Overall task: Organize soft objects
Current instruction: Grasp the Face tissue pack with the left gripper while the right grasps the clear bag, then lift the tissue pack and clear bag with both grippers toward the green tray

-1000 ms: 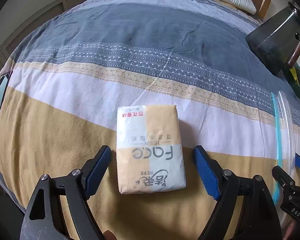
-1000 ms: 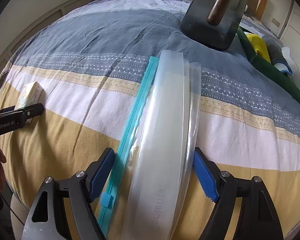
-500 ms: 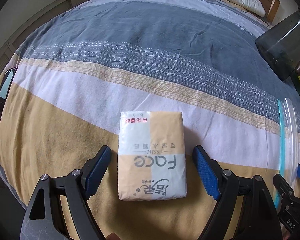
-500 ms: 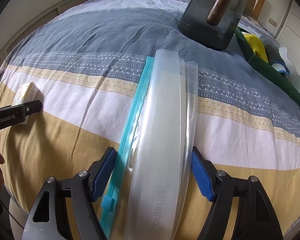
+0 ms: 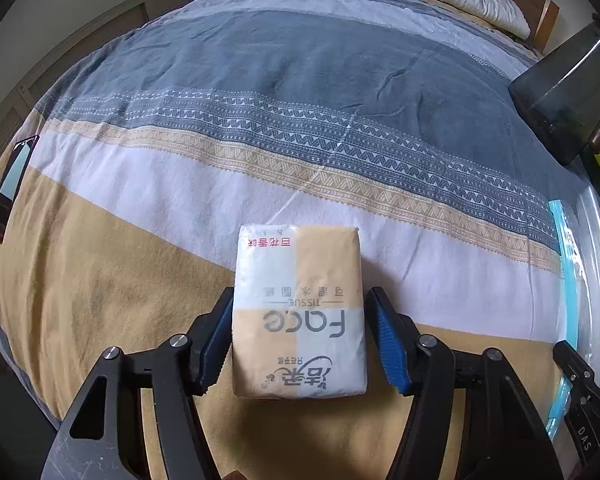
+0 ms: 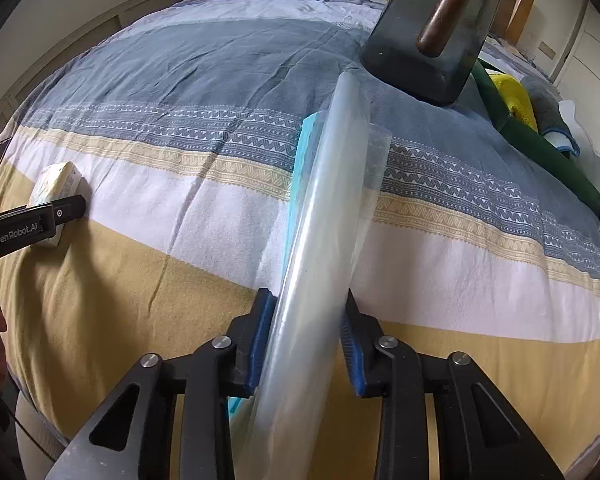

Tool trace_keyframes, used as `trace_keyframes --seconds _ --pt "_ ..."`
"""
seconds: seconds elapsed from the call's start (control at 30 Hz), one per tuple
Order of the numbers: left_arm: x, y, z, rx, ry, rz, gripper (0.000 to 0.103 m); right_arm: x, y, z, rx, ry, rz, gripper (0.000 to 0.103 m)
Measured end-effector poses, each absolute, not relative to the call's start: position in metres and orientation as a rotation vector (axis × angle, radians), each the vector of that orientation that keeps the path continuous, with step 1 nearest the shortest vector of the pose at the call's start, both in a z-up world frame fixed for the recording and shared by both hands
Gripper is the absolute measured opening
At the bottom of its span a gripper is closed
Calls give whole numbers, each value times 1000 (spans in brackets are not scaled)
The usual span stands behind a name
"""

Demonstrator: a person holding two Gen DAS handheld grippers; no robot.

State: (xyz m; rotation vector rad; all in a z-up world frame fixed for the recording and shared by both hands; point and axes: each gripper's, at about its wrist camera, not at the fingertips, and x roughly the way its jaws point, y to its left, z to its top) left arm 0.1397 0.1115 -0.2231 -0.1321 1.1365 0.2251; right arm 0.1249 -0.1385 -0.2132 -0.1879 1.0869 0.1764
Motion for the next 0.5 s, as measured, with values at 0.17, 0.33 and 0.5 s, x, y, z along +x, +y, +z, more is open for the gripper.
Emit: trace_keyframes --seconds 0.17,0.33,0.5 --pt "139 108 -222 -108 1127 223 47 125 -139 -212 -191 1087 182 17" --pt "138 106 -220 -109 1120 211 46 124 -138 -211 -195 1084 193 8" --pt "136 103 -216 -106 1114 201 46 123 -140 -208 -189 1076 205 4"
